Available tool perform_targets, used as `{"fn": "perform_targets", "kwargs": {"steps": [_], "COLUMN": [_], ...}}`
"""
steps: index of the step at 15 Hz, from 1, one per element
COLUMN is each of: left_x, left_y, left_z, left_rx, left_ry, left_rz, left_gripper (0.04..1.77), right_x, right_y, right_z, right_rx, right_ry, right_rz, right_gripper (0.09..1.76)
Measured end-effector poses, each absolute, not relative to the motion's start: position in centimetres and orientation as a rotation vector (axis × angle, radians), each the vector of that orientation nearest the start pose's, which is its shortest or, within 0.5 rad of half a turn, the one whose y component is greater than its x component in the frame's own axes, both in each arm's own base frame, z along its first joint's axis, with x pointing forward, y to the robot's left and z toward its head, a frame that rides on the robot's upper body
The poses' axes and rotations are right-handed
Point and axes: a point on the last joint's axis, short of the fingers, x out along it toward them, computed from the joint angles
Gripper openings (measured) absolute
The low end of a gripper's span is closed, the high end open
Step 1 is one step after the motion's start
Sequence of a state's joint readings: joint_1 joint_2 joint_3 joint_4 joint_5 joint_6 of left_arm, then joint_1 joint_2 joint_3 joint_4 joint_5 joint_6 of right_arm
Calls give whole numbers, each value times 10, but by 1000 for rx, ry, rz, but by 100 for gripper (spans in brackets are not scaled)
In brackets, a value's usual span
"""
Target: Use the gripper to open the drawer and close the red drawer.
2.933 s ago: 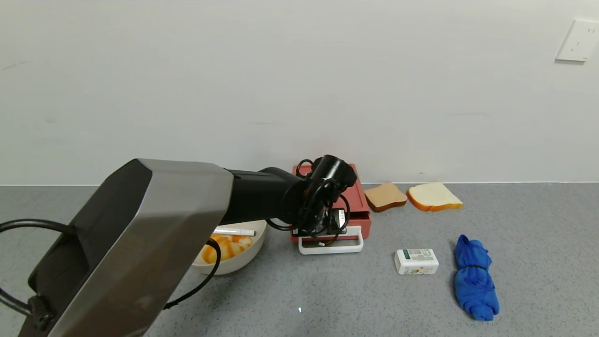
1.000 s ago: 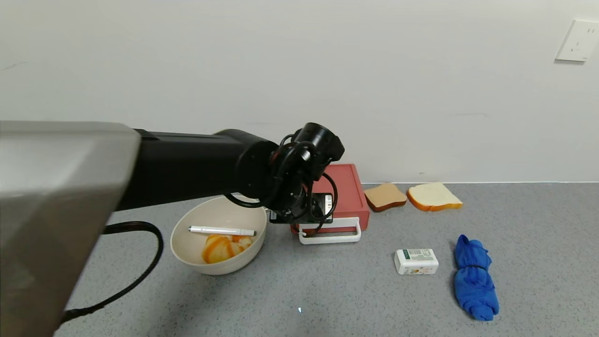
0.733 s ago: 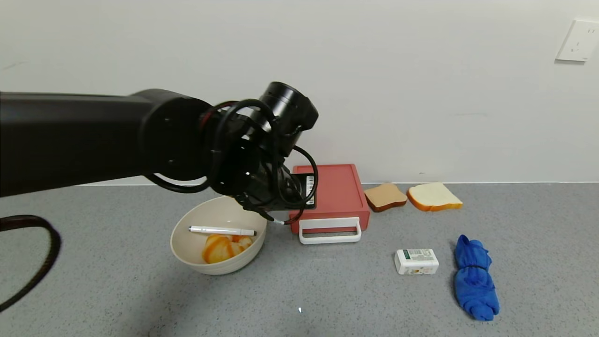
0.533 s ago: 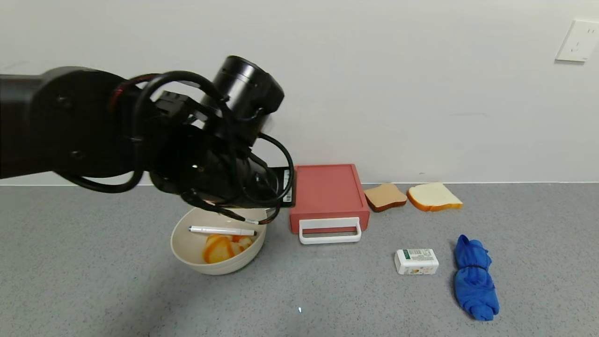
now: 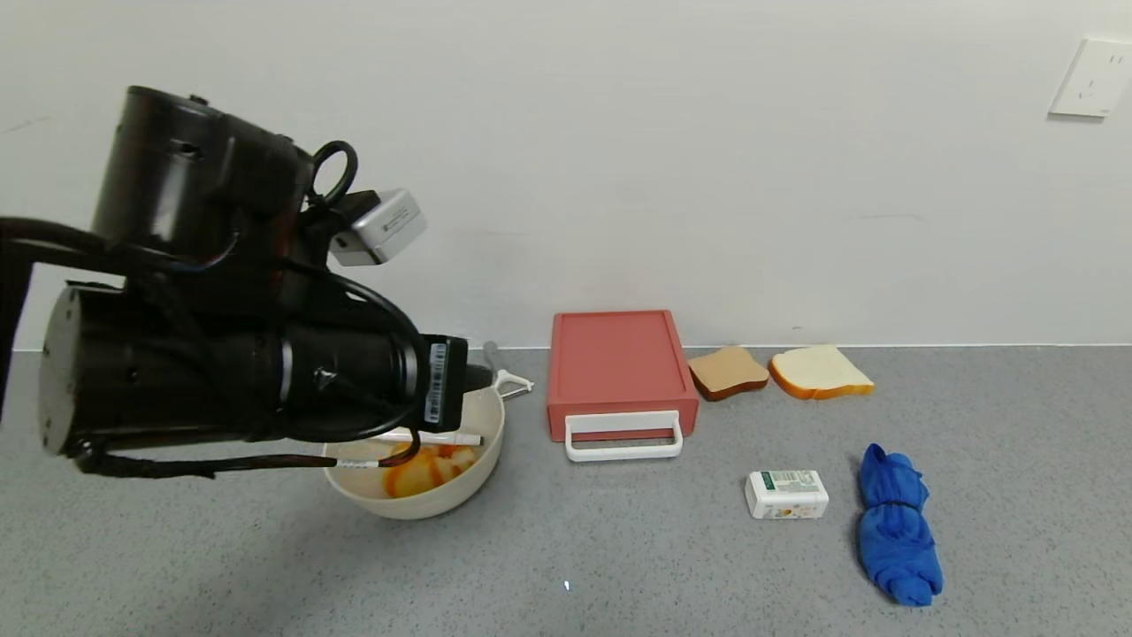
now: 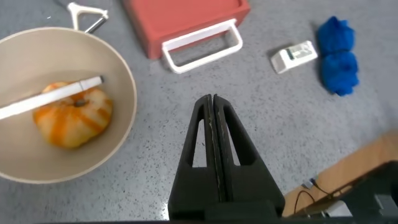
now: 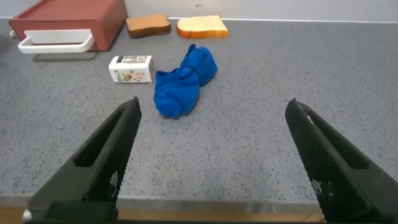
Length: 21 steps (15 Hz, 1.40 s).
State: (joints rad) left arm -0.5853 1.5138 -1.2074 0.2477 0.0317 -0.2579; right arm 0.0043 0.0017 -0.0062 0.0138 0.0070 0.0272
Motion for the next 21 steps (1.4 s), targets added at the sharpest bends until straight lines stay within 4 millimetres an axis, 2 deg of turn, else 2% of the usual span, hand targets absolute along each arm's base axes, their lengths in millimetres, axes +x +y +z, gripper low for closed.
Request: {"fn": "perform_targets", "kwargs": {"steps": [4,8,11,15,19,21], "left_x": [201,188,185,182,170,158], "left_y": [-114,-105,-102,-99,-87,-78], "left_z": [263,266,268,266,263,264], "left_rx": [-87,-79,-84,-81,3,30], "left_ry": [554,525,488,478,402,363], "left_rz": [-525,-556,-567,-564,-565,-561], "left_gripper": [11,73,104,131,147,152], "right_x": [-23,-23,-23,-23,-23,-23], "right_y": [0,0,0,0,0,0], "right_z": [76,76,76,76,76,76], "right_rx": [27,27,27,27,27,27], "right_ry": [10,9,9,10,9,10], "right_rz": [11,11,11,11,11,11], "right_gripper": [171,171,171,171,171,171]}}
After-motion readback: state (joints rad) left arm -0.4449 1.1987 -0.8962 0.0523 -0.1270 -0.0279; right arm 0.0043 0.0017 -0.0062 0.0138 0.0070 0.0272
